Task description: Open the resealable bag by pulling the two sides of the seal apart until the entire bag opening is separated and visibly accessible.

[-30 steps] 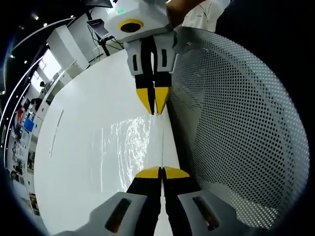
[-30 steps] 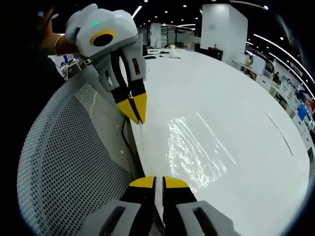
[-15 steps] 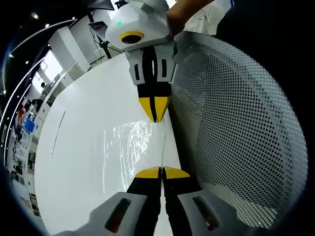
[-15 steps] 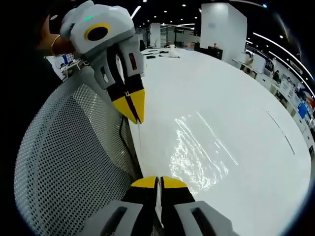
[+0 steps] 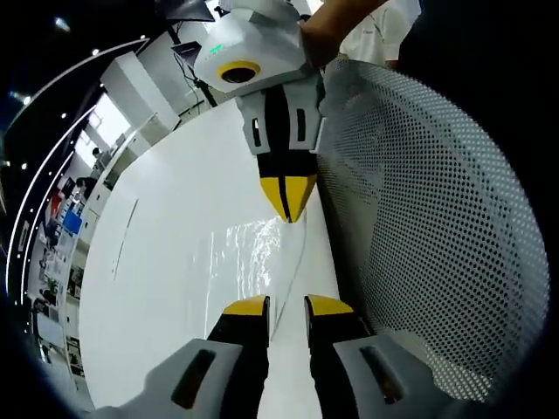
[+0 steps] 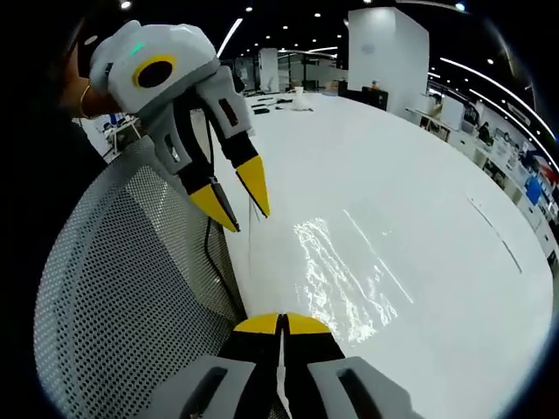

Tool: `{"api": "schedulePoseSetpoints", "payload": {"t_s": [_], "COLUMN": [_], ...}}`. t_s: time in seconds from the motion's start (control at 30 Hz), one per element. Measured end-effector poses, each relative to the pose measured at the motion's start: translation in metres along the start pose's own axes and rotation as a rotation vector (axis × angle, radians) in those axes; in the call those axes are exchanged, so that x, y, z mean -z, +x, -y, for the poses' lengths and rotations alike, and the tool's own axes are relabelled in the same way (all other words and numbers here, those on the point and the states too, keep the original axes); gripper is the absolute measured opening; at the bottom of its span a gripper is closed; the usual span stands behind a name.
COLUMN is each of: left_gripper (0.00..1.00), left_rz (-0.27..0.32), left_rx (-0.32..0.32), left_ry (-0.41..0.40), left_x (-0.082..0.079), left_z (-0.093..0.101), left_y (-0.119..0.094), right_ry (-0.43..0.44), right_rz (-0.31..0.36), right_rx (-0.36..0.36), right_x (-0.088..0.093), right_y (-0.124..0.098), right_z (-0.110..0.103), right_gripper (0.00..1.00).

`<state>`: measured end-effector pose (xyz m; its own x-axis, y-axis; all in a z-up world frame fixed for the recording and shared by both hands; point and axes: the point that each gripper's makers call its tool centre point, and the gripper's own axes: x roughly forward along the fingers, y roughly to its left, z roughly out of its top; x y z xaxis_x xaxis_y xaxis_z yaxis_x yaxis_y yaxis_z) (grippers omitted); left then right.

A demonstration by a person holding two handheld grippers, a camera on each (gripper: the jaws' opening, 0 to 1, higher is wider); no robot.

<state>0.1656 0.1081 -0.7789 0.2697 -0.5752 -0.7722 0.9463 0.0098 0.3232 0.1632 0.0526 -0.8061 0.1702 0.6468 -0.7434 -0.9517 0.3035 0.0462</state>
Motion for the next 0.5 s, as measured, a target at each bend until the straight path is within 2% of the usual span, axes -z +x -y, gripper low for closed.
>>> {"api": "schedulePoseSetpoints", "payload": {"t_s": [0.2,0.23,0.27,0.33,0.5], "left_gripper": [0.10,0.09,0.06,0.03,0.06], "left_rz": [0.053,0.064,0.066,0.060,0.050], "left_rx": [0.006,0.037,0.056,0.055,0.040], "left_ry": [0.028,0.041,0.044,0.044,0.058], "left_x": [-0.018,-0.021,-0.022,-0.022,-0.021], "left_z": [0.003,0.008,0.012,0.013,0.011], "left_y": [-0.001,0.001,0.002,0.006,0.009], "right_ry": [-0.006,-0.007,-0.008,-0.015,-0.043], "right_rz": [0.017,0.020,0.025,0.031,0.040], "right_rx": [-0.001,-0.004,-0.006,-0.008,-0.016], "right_x": [-0.010,-0.012,-0.015,-0.019,-0.028], "right_y": [0.003,0.003,0.003,0.003,0.003], "right_z": [0.000,0.000,-0.001,-0.002,-0.006], "right_gripper": [0.00,0.00,0.00,0.00,0.00]}}
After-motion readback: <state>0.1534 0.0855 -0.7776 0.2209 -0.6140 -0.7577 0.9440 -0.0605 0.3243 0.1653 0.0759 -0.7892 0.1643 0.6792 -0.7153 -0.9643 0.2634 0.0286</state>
